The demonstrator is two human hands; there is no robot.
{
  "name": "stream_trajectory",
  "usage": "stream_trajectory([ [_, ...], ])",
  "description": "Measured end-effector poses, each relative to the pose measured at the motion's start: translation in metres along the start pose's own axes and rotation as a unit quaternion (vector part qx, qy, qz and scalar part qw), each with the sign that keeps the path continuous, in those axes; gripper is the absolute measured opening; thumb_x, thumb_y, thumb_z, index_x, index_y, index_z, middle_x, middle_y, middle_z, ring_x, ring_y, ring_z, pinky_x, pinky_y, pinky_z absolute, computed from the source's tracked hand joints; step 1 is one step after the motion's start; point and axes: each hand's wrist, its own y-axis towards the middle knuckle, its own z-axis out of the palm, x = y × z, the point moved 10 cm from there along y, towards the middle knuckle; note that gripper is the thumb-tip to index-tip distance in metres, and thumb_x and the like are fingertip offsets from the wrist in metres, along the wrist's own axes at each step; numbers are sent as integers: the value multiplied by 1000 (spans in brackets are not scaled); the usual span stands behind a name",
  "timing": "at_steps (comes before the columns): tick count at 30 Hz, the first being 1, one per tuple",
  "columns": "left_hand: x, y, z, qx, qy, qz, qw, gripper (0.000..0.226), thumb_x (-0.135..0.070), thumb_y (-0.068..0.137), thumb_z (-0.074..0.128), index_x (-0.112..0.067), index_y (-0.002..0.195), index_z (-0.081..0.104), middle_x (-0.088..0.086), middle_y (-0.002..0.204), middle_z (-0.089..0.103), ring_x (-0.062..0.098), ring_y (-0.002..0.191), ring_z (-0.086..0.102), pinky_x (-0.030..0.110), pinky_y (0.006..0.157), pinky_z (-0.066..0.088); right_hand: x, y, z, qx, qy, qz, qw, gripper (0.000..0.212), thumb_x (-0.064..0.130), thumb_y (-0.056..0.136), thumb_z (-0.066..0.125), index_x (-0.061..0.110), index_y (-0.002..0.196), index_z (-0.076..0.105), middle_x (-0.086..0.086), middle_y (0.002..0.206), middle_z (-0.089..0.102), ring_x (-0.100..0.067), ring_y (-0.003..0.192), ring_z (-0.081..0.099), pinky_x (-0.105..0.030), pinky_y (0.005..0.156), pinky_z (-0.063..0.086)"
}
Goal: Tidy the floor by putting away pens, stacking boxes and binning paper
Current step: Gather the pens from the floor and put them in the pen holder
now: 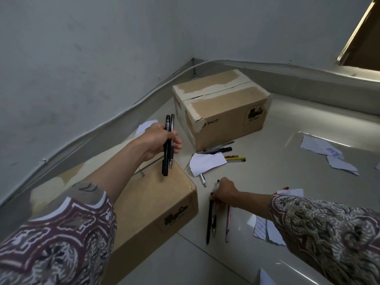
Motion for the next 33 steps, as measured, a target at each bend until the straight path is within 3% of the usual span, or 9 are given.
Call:
stream_trajectory([
  [2, 0, 2, 2, 0, -1, 0, 1000, 11, -3, 97, 41, -1, 107, 46, 14, 79, 57, 22, 67, 62, 23, 51, 57, 0, 4, 0, 5, -11, 6, 1000, 37, 6, 72, 78, 9, 78, 41, -8, 81, 51, -19, 68, 55, -28, 56, 50],
  [4, 0, 4, 5, 3, -1, 2, 1000, 9, -3, 97, 41, 0, 105, 46, 14, 78, 57, 23, 66, 61, 23, 51, 57, 2, 5, 2, 21, -11, 14, 1000, 39, 2, 73, 75, 10, 72, 37, -11, 80, 53, -21, 65, 56, -31, 57, 52],
  [10, 2, 9, 14, 9, -3, 2, 1000, 8, -2, 97, 41, 0, 103, 46, 15, 77, 57, 22, 66, 61, 24, 51, 57, 0, 4, 7, 89, 38, 45, 994, 29, -7, 79, 67, 3, 75, 39, -16, 67, 52, -21, 47, 52, -26, 39, 48],
  [15, -1, 11, 19, 18, -4, 2, 1000, 11, -3, 97, 40, -4, 89, 47, 17, 80, 60, 24, 68, 66, 31, 54, 60, 19, 1, -6, 159, 48, 20, 986, 12, -6, 82, 63, -4, 76, 53, -12, 53, 59, -15, 39, 56, -23, 43, 53],
  [18, -1, 14, 27, 33, -16, -7, 999, 8, -4, 98, 39, -4, 92, 44, 20, 84, 65, 24, 68, 71, 36, 53, 59, 52, -1, -29, 188, 87, -18, 978, 12, -4, 88, 55, -2, 76, 56, -5, 43, 61, -11, 37, 58, -21, 44, 53],
  [21, -6, 19, 37, 45, -20, 4, 999, 7, -6, 99, 38, -4, 93, 42, 19, 85, 67, 21, 66, 72, 37, 56, 60, 85, -6, -57, 192, 109, -75, 972, 20, -1, 92, 49, -2, 73, 54, -11, 54, 61, -14, 44, 56, -19, 43, 50],
  [26, -16, 38, 48, 25, 13, 43, 999, 12, -10, 99, 41, -9, 110, 46, 11, 89, 69, 21, 84, 67, 35, 84, 51, 117, -7, -106, 178, 147, -149, 961, 22, 4, 96, 42, -1, 78, 53, -23, 81, 63, -17, 54, 57, -19, 47, 49],
  [30, -27, 54, 60, 19, 49, 75, 996, 13, -14, 97, 45, -21, 87, 49, 1, 85, 70, 15, 92, 60, 33, 87, 37, 118, 3, -139, 177, 202, -165, 949, 17, 3, 94, 45, -4, 84, 57, -18, 76, 67, -14, 52, 61, -17, 48, 51],
  [33, -37, 60, 76, 28, 68, 90, 993, 15, -15, 96, 49, -21, 82, 51, -1, 85, 71, 14, 99, 55, 35, 90, 31, 118, 2, -170, 169, 243, -184, 937, 13, 6, 93, 50, -1, 85, 59, -17, 81, 69, -15, 61, 62, -17, 54, 53],
])
